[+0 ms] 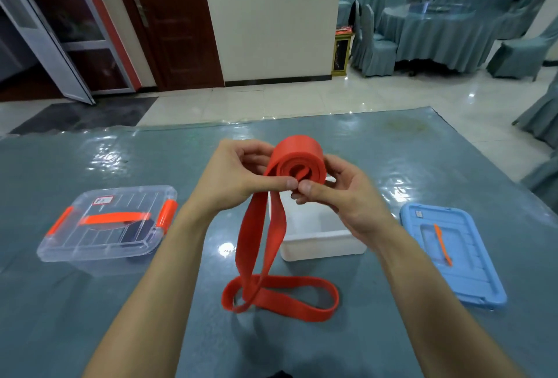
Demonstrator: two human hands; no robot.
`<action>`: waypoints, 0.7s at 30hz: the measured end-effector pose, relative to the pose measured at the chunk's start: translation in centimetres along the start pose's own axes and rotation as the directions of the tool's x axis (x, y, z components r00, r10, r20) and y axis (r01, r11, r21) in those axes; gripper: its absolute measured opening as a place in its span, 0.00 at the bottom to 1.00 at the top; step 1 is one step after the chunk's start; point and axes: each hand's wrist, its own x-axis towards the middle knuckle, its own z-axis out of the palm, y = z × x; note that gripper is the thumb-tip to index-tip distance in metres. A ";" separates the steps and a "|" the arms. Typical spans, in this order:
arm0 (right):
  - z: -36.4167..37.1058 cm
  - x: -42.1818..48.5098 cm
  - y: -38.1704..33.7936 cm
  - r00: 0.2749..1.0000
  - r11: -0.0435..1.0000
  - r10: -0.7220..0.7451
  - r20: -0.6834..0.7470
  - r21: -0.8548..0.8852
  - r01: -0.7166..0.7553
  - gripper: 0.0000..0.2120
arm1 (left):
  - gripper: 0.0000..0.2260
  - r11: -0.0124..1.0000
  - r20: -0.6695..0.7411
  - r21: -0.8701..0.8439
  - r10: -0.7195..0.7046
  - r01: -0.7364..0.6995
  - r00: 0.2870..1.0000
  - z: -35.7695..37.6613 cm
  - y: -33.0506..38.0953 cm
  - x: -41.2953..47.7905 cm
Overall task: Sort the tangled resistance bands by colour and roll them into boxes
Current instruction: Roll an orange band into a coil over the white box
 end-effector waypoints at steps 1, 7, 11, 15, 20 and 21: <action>-0.6 0.0 -0.3 1.000 0.984 0.013 0.011 -0.178 -0.011 0.25 | 0.23 0.998 0.015 0.062 -0.008 0.007 1.000 -0.4 -0.1 -0.1; -0.4 0.1 -1.2 0.997 0.548 -0.027 0.078 -0.832 0.080 0.29 | 0.23 0.556 0.217 0.812 -0.007 -0.176 0.976 -0.3 1.8 0.5; 0.1 -0.3 0.1 0.994 0.590 0.075 0.076 -0.807 0.017 0.20 | 0.26 0.331 0.324 0.899 -0.067 -0.285 0.944 0.5 2.2 0.8; 0.9 -0.5 0.4 0.989 0.526 0.064 0.130 -0.847 0.078 0.21 | 0.25 0.293 0.346 0.901 -0.043 -0.319 0.937 0.9 1.8 0.7; -0.7 -0.8 -1.5 0.999 0.715 -0.014 0.029 -0.699 0.030 0.17 | 0.23 0.783 0.288 0.598 -0.013 -0.169 0.958 -0.6 1.8 0.3; -1.1 -1.0 -2.2 1.000 0.775 -0.026 0.013 -0.632 0.028 0.18 | 0.23 0.892 0.270 0.434 0.007 -0.128 0.963 -1.1 1.5 0.2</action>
